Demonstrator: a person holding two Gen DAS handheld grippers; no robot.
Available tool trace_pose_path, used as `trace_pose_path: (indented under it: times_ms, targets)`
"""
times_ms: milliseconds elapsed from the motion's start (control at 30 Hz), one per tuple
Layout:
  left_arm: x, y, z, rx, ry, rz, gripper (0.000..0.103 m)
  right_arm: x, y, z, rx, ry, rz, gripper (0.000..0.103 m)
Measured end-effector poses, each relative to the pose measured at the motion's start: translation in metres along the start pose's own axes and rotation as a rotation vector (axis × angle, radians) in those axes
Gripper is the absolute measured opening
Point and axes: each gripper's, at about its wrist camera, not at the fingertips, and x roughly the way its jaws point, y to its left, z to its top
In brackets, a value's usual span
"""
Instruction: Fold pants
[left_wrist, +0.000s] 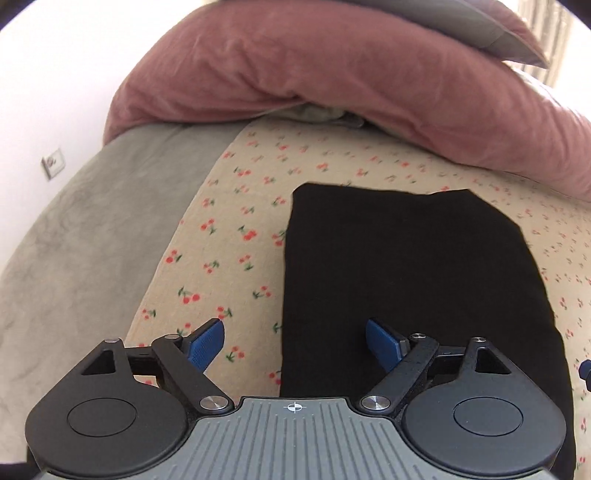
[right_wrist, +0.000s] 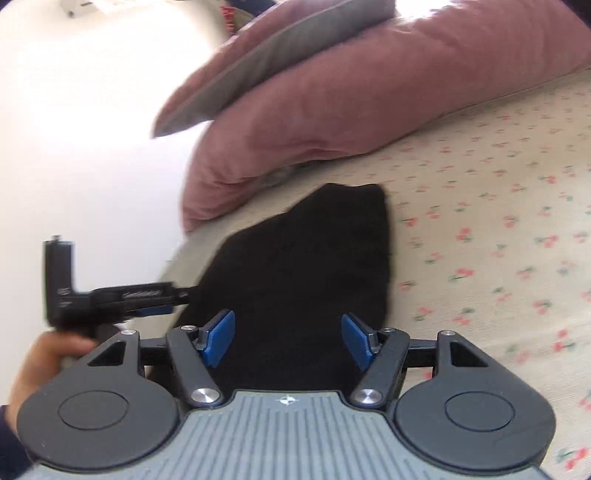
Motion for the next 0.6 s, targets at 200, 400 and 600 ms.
trace_pose_path:
  times_ms: [200,400,600]
  targets:
    - [0.022,0.037,-0.008,-0.229,0.054,-0.232,0.086,0.038,-0.038,0.005,0.105,0.119,0.083,0.057]
    - [0.022,0.027,-0.019,-0.156,0.037,-0.317,0.080,0.062,-0.026,-0.001,0.159,0.120,0.104,0.030]
    - [0.005,-0.006,-0.026,-0.119,-0.024,-0.307,0.022,0.068,-0.005,0.012,0.047,0.070,0.058,0.004]
